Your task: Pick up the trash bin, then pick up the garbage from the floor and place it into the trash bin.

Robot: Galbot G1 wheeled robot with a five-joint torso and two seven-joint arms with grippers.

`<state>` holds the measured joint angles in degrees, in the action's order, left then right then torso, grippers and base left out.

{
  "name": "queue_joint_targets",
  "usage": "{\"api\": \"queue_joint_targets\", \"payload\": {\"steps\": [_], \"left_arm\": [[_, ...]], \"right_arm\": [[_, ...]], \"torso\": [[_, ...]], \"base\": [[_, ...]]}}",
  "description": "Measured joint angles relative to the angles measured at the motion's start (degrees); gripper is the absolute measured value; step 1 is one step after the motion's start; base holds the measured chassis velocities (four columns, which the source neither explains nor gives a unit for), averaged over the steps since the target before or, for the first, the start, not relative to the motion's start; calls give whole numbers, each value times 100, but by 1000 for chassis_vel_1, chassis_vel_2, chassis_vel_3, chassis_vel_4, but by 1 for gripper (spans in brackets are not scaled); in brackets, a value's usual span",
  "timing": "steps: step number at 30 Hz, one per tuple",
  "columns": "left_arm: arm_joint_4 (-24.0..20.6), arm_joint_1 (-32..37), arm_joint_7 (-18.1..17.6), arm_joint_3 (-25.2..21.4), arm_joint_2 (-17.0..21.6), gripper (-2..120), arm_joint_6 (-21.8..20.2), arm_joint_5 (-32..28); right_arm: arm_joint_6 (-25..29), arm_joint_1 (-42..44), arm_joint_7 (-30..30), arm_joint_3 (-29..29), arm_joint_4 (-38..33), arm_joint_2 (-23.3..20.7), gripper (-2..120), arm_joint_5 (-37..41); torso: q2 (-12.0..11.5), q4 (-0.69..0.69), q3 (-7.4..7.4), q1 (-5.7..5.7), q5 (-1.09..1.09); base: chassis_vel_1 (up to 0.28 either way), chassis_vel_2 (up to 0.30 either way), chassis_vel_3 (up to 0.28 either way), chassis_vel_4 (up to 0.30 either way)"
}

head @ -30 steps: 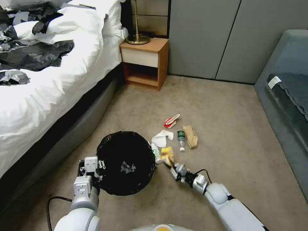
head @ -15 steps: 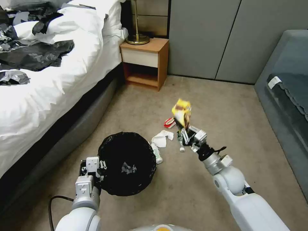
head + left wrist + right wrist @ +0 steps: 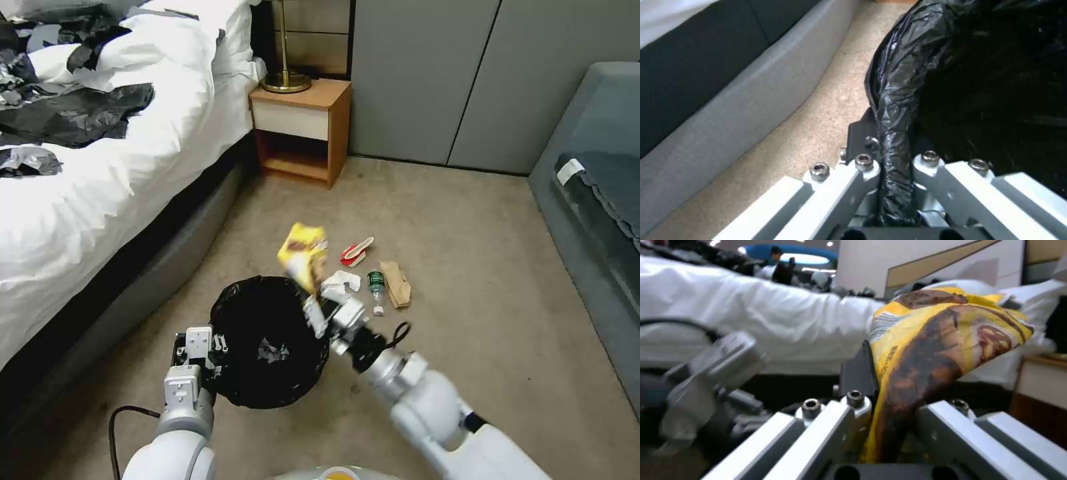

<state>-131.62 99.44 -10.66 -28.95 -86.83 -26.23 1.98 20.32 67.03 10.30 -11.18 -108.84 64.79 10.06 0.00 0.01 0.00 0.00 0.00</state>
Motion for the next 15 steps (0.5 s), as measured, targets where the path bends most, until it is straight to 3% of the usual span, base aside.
{"api": "queue_joint_targets", "payload": {"steps": [4,15], "left_arm": [[-21,12,2,25,-16,1,0,16],[-45,-1,3,78,-72,1,0,75]], "right_arm": [[-7,-110,-11,-320,355,131,0,-142],[11,-141,-6,-431,735,271,0,-264]], "torso": [[0,0,0,0,0],[0,-1,0,0,0]], "base": [[0,0,0,0],[0,0,0,0]]}}
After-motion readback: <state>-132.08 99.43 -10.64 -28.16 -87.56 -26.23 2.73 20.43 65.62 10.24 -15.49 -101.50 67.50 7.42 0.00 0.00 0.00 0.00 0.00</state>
